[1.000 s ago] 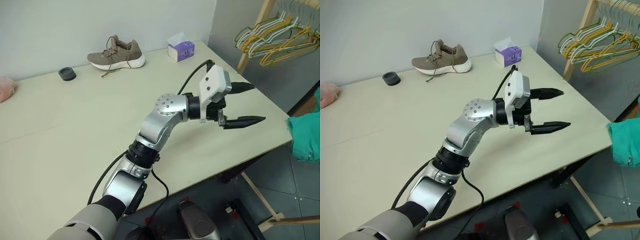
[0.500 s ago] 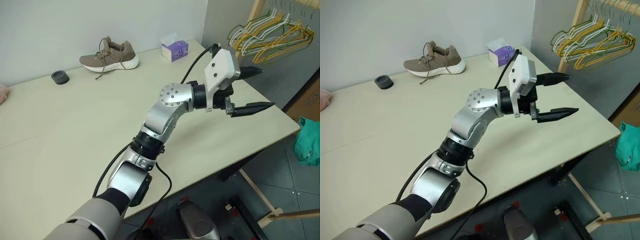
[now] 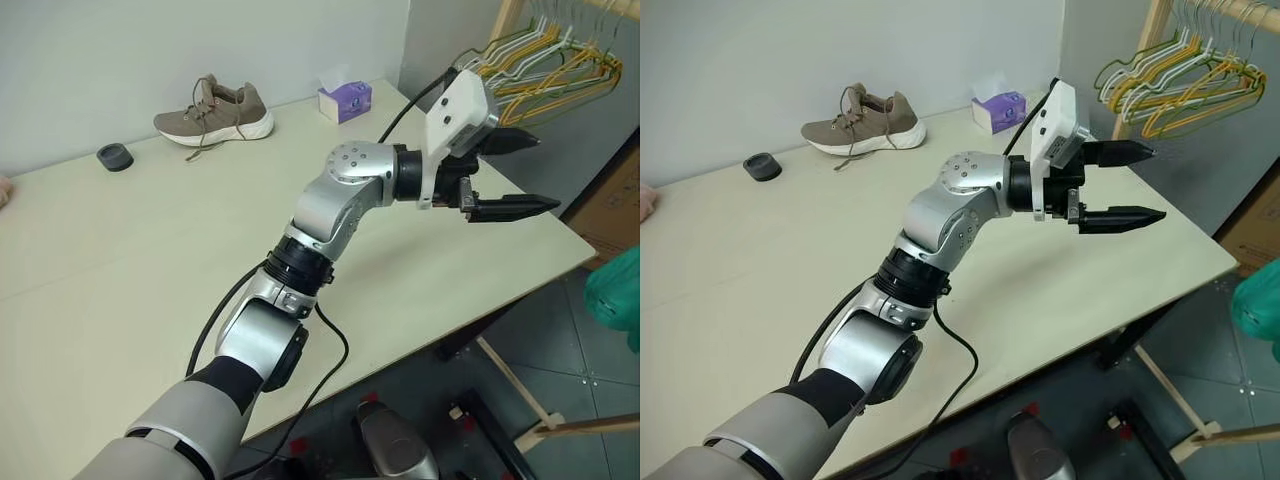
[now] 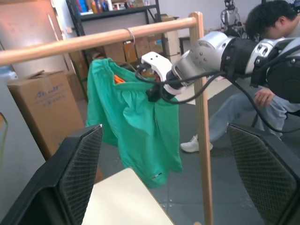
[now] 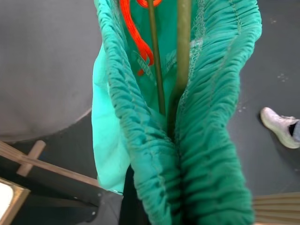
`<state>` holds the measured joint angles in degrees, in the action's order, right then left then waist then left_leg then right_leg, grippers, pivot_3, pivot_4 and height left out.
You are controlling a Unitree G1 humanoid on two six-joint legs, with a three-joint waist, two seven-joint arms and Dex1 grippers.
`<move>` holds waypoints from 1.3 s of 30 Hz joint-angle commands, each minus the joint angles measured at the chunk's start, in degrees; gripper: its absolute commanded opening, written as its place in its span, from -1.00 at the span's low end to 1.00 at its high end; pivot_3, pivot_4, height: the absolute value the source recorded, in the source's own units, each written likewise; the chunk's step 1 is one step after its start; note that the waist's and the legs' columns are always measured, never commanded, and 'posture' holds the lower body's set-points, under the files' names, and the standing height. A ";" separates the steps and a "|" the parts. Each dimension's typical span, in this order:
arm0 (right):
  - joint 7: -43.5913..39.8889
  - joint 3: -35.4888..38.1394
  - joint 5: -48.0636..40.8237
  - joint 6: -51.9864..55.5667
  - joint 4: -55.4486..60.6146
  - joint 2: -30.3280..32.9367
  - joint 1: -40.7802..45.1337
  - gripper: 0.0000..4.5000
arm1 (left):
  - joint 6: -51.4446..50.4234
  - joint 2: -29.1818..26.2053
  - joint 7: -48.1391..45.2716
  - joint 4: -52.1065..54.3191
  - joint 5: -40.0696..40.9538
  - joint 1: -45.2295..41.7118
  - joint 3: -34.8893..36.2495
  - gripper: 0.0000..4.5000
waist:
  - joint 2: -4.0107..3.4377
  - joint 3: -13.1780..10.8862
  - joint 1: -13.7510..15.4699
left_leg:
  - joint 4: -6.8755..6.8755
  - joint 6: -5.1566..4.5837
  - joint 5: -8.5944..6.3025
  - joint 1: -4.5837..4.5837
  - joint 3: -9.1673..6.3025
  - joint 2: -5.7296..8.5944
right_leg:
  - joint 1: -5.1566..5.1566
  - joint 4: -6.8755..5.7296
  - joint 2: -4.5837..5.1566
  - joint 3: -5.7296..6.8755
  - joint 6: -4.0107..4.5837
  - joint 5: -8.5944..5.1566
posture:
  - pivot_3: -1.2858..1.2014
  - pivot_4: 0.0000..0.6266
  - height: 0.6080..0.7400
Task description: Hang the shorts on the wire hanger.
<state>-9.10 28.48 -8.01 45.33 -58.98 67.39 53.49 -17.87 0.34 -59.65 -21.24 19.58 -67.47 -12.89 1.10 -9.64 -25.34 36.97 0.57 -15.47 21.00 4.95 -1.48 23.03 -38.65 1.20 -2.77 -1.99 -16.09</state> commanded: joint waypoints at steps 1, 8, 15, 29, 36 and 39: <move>0.20 1.20 -1.64 -0.80 1.76 1.33 2.01 -0.31 | 1.02 0.39 -0.79 0.85 -0.13 -2.01 0.29 1.00 | -0.05 0.03 -0.01 | 0.00 0.00 0.00 0.00 0.01 0.00 | 0.00 0.00 0.00 -0.01 0.00 0.00 | -0.31 -0.63 1.00; 2.01 2.44 -3.18 -1.44 5.77 0.91 0.85 0.77 | 1.58 0.67 -1.32 1.02 -0.87 -1.77 0.24 1.00 | -0.26 0.15 0.01 | 0.00 0.01 0.00 -0.02 0.04 0.01 | -0.01 -0.01 0.01 -0.05 -0.01 0.00 | -0.31 -0.64 1.00; 2.63 2.97 -0.93 -8.96 24.53 -1.44 -12.59 0.98 | 1.82 0.65 -1.30 1.33 -1.20 -1.33 0.17 1.00 | -0.30 0.18 -0.01 | 0.00 0.01 0.00 -0.05 0.08 0.01 | -0.02 -0.04 0.02 -0.10 -0.06 -0.02 | -0.31 -0.64 1.00; 9.51 6.76 3.68 -23.15 41.49 -6.50 -24.96 0.98 | 2.01 0.47 -1.65 1.92 -1.93 -0.21 -0.22 1.00 | -0.34 0.21 -0.08 | 0.01 0.01 0.00 -0.10 0.07 0.03 | -0.07 -0.06 0.03 -0.10 -0.11 -0.04 | -0.31 -0.65 1.00; 14.34 15.51 -2.51 -2.70 44.78 -13.37 -21.87 0.98 | 1.69 -0.01 -1.65 2.53 -2.16 0.36 -0.47 1.00 | -0.35 0.25 0.12 | 0.04 0.01 0.00 -0.11 0.01 0.03 | -0.18 -0.04 0.06 0.00 -0.11 -0.03 | -0.30 -0.66 1.00; 15.38 17.41 -3.80 -0.01 46.92 -15.18 -20.67 0.98 | 1.61 -0.18 -1.63 2.73 -2.20 0.51 -0.55 1.00 | -0.37 0.26 0.11 | 0.03 0.01 0.00 -0.12 0.00 0.03 | -0.18 -0.04 0.06 0.00 -0.11 -0.03 | -0.30 -0.67 1.00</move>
<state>5.40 43.91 -10.62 44.79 -16.03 51.17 31.25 -16.80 0.16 -60.94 -20.81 17.43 -66.59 -13.23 0.73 -9.38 -25.23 37.00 0.59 -15.47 20.88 4.96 -1.45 22.86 -38.69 1.26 -2.77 -2.10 -16.12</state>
